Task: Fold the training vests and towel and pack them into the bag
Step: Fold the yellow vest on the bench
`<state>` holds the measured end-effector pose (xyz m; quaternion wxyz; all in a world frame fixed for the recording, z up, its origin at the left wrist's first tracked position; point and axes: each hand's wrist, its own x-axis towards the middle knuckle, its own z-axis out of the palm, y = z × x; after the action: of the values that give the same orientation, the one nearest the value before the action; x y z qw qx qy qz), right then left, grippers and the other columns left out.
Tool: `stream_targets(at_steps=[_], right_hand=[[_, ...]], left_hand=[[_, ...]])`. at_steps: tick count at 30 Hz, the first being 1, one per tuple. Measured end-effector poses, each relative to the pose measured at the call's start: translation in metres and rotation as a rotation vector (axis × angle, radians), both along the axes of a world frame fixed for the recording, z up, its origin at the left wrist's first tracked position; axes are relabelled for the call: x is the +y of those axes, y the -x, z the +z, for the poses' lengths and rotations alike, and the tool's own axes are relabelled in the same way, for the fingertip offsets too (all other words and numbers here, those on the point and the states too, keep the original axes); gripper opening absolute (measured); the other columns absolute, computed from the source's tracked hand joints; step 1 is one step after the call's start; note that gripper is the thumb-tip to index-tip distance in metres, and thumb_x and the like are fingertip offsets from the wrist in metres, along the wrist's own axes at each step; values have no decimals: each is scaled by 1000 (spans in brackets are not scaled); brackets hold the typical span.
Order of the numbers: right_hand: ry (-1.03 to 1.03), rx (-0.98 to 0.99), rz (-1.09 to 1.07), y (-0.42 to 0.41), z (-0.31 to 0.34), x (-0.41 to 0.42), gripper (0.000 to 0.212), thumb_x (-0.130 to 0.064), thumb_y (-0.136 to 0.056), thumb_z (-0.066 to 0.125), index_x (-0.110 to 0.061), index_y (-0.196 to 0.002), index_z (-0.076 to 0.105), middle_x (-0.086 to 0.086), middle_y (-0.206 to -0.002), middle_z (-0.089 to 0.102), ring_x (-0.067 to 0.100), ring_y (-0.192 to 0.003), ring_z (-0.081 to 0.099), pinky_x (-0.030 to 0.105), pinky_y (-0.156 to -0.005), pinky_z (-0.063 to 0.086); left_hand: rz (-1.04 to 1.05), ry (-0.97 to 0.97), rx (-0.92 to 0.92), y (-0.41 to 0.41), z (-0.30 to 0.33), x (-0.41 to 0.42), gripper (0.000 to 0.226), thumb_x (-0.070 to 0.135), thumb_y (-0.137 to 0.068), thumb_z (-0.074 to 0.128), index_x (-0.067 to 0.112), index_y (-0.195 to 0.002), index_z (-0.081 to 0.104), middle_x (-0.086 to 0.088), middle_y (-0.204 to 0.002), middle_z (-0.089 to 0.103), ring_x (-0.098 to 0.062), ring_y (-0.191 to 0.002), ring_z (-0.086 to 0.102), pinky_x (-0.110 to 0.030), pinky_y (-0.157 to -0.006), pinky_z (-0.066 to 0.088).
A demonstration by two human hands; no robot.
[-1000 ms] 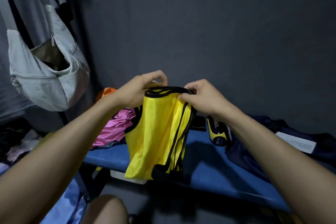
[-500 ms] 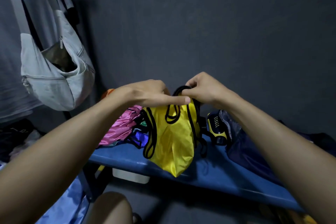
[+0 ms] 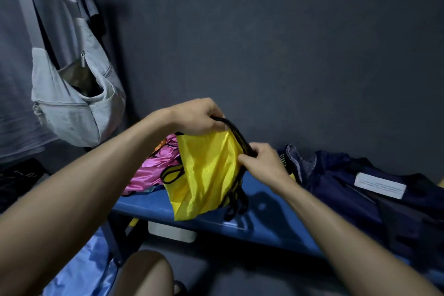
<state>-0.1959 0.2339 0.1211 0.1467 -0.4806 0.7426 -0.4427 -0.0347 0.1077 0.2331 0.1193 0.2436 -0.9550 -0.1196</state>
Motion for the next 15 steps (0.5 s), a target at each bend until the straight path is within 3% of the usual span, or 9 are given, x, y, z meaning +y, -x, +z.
stream_targets(at_steps=[3,5,8,11,13,15], right_hand=[[144,-165,32,-12,-15,0,21,-27,-86,66,-12,-74,57,1,-64,56,14,-60,51,34,-61,39],[220,-176,4,-20,-22,0,22,-30,-89,69,-10,-83,64,4,-72,66,13,-63,59,29,-60,45],[227,-91,-97,-19,-36,-3,19,-21,-91,65,-19,-73,60,-3,-64,62,11,-54,52,30,-52,40],[186,-1,-185,-2,-42,-7,25,-18,-93,58,-22,-68,55,-4,-60,56,17,-64,52,33,-57,36],[165,20,-135,12,-36,-9,23,-11,-92,56,-20,-72,61,-6,-58,57,11,-60,51,32,-58,37],[148,-175,29,27,-21,-8,22,-6,-96,55,-15,-82,69,-10,-62,61,9,-61,52,28,-60,40]], left_hand=[[25,36,12,1,-2,3,30,40,-97,65,17,-79,70,3,-70,65,-8,-64,58,-26,-59,43],[46,48,42,1,-3,4,32,40,-98,64,12,-83,70,-2,-72,66,-14,-66,59,-28,-60,43],[66,64,47,-2,-3,4,32,38,-98,63,10,-84,69,-2,-71,64,-16,-68,59,-30,-61,43],[20,105,-52,-9,-7,0,28,36,-98,63,10,-94,72,-6,-83,71,-22,-79,65,-34,-70,47],[-8,111,-144,-15,-12,-6,29,37,-99,63,10,-94,72,-7,-83,70,-23,-79,64,-35,-71,47],[-9,74,-191,-21,-19,-17,28,38,-99,63,13,-87,69,-2,-74,66,-22,-73,61,-36,-69,47]])
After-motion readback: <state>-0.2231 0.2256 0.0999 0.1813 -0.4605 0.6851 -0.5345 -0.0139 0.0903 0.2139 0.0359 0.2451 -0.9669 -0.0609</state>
